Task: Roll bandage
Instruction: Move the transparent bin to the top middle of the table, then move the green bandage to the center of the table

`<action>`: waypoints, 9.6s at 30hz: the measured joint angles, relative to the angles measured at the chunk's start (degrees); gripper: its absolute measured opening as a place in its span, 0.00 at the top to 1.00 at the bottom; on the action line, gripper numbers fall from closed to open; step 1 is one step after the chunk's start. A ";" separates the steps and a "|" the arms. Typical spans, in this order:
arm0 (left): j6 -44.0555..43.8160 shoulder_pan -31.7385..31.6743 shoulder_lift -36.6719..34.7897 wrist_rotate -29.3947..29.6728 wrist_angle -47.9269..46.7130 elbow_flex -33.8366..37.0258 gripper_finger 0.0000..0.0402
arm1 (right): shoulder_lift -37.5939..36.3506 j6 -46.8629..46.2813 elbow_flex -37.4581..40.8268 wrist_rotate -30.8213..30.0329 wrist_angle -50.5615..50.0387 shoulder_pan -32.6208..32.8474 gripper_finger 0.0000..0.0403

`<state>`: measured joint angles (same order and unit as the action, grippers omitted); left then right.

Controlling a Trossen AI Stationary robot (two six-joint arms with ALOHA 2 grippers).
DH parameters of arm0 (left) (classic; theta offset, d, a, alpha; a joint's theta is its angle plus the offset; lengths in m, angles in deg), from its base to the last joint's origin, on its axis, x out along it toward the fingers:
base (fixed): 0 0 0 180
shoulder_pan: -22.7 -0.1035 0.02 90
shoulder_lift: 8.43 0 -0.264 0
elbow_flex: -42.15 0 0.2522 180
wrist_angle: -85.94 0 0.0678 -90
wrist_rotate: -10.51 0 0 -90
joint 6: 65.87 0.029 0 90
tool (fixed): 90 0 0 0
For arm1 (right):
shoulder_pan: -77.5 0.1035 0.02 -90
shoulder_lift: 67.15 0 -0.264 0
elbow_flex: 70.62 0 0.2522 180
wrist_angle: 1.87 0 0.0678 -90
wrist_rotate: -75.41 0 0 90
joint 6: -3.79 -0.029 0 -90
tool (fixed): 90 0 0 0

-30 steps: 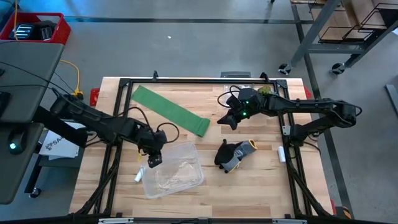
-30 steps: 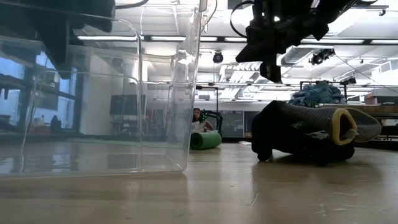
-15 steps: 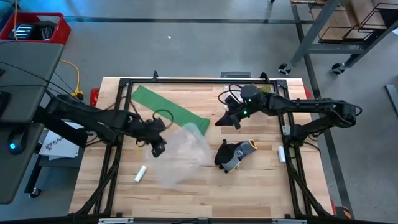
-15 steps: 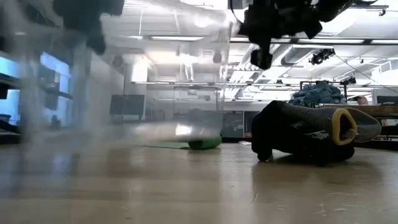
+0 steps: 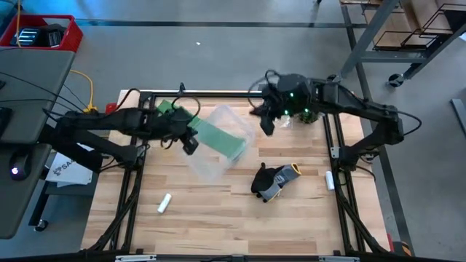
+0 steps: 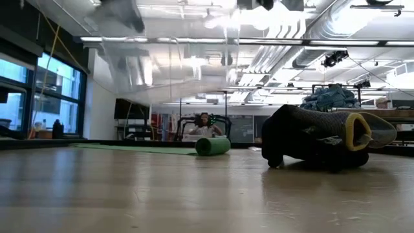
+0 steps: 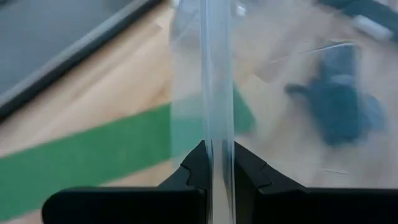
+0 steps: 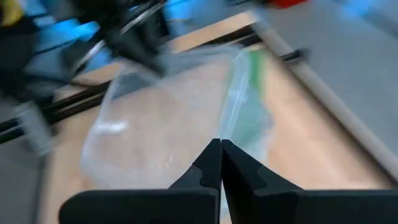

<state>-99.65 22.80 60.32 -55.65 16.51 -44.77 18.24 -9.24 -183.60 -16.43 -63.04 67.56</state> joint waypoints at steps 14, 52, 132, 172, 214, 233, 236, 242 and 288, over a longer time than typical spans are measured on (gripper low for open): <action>5.67 -6.91 10.01 4.02 1.68 -13.61 0.94 | 13.48 11.93 -24.99 -20.05 -19.52 5.19 1.00; 18.87 -8.09 10.03 5.65 7.42 -15.27 0.75 | 21.10 8.90 -29.60 -33.31 -27.27 -7.42 0.96; 17.82 -13.01 -3.78 -6.62 -11.50 -9.60 0.69 | 15.62 -74.95 26.87 -5.99 18.17 6.08 0.54; 15.89 -13.64 -3.82 -10.23 -10.46 -8.51 0.69 | 26.87 -84.43 30.93 1.84 30.25 1.76 0.59; 8.41 -12.51 -3.96 -19.65 -9.94 -0.41 0.69 | 23.00 -59.65 29.70 13.82 13.86 11.88 0.99; 4.00 -9.14 -3.95 -19.82 -0.02 9.74 0.69 | 16.07 -53.43 29.57 12.76 14.60 8.68 0.99; 2.70 -8.85 -3.93 -21.59 1.25 15.92 0.69 | 16.07 -52.83 29.57 12.54 14.62 8.53 0.99; 0.98 -11.36 -3.57 -18.45 11.16 27.11 0.69 | 16.06 -52.50 29.57 12.00 14.78 8.42 0.99; -14.62 -9.06 8.32 -22.49 16.56 38.92 1.00 | 13.48 -60.04 29.55 2.26 -0.37 10.92 0.99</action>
<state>-114.28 13.73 68.64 -78.13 33.06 -5.85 31.72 -69.28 -154.05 -14.18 -63.42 78.48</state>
